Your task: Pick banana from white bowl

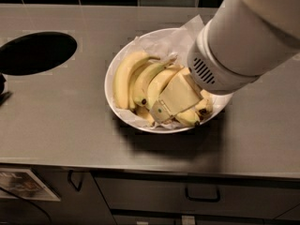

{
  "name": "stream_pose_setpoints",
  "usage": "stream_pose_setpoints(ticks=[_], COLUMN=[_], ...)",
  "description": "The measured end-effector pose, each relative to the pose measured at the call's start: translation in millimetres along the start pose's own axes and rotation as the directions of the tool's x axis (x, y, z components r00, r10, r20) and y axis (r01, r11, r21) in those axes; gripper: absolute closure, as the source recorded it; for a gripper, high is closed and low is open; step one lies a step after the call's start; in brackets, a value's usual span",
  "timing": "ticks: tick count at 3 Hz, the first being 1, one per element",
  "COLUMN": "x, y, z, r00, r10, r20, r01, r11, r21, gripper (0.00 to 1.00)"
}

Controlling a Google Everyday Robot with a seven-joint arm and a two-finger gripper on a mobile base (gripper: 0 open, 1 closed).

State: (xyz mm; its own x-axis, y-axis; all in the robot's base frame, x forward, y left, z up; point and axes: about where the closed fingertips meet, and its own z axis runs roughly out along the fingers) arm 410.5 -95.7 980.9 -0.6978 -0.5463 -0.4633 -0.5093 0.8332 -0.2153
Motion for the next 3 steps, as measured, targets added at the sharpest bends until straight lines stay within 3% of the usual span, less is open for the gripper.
stream_pose_setpoints(ticks=[1,3], x=[-4.3,-4.4], y=[31.5,31.5], z=[16.2,16.1], r00=[0.998,0.998], r10=[-0.055,-0.055], r20=[-0.011,-0.011], r01=[0.055,0.055], r11=[0.9980,0.9980], r21=[-0.032,-0.032], gripper=[0.00,0.00])
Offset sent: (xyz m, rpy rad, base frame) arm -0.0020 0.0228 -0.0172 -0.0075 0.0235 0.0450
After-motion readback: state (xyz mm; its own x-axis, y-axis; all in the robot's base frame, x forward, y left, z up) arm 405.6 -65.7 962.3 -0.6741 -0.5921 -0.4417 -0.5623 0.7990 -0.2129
